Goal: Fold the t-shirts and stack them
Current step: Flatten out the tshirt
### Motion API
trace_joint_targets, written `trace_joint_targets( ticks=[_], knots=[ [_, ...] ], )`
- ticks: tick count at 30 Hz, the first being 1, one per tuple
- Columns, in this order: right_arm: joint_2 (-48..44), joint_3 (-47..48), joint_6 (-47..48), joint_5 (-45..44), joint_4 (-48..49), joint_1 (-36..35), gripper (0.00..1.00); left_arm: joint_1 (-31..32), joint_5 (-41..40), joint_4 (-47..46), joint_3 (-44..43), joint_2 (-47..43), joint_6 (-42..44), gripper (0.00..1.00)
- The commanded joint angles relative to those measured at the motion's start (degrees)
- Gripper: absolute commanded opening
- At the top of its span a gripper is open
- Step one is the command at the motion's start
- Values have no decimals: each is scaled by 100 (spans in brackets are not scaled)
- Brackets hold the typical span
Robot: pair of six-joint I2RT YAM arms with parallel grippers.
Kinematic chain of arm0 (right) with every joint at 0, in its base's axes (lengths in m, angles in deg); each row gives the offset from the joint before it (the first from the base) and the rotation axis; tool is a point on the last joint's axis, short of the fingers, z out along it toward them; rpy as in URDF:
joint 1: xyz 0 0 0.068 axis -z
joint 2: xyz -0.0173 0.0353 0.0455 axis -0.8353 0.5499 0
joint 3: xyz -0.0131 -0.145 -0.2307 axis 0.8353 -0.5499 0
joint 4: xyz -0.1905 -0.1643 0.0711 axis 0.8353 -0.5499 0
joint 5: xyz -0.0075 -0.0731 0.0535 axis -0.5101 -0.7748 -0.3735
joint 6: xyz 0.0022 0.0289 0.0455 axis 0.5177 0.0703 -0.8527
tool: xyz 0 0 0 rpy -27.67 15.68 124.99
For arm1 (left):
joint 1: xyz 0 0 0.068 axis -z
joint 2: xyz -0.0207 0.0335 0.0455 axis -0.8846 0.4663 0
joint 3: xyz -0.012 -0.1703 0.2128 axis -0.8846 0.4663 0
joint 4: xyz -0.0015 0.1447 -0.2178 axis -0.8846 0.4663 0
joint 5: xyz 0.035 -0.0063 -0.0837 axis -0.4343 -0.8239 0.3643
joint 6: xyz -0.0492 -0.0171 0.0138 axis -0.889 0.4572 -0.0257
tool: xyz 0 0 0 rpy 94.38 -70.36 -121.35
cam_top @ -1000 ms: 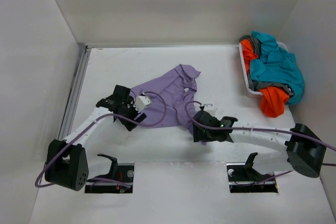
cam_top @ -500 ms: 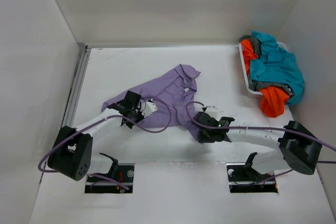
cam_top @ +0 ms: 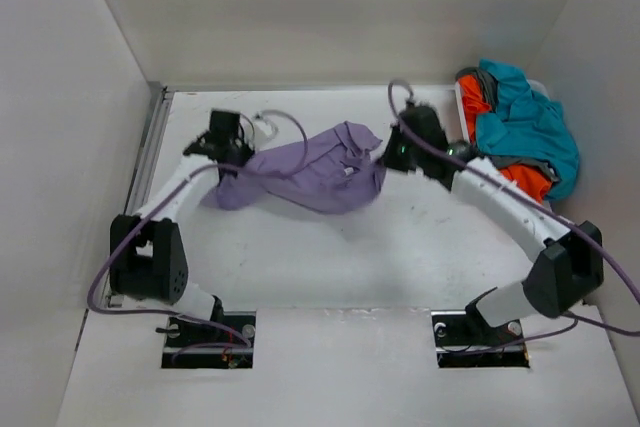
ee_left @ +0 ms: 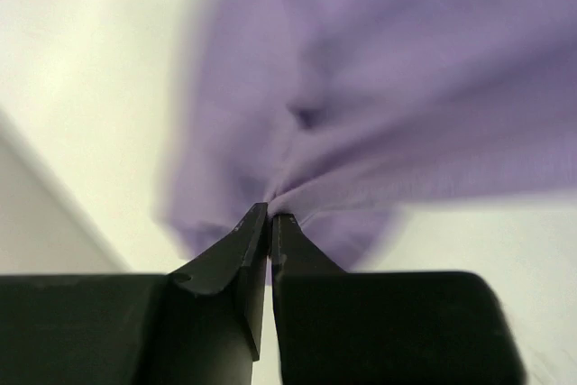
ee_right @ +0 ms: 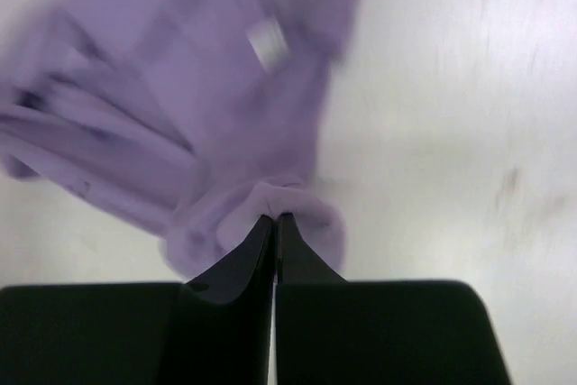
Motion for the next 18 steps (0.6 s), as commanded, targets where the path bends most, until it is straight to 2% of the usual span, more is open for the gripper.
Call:
trace_joint_targets(
  ticks=[1, 4, 7, 8, 10, 12, 18],
  knots=[
    [543, 2429, 1139, 644, 264, 856, 0, -580, -29, -386, -2445, 485, 100, 0],
    [1114, 4590, 1535, 725, -333, 1244, 0, -835, 32, 97, -4580, 1056, 73, 0],
    [1125, 5413, 1641, 698, -589, 1472, 0, -941, 111, 361, -5691, 1190, 195, 0],
    [959, 5389, 1633, 716, -598, 1534, 0, -959, 137, 414, -5799, 1129, 274, 0],
    [547, 4970, 1589, 716, -564, 1596, 0, -959, 164, 511, -5643, 866, 485, 0],
    [115, 4319, 1528, 689, -458, 1570, 0, -933, 182, 625, -5083, 489, 678, 0],
    [-1422, 939, 502, 663, 51, 1096, 1, -565, 375, 1240, -2349, -786, 1865, 4]
  ],
)
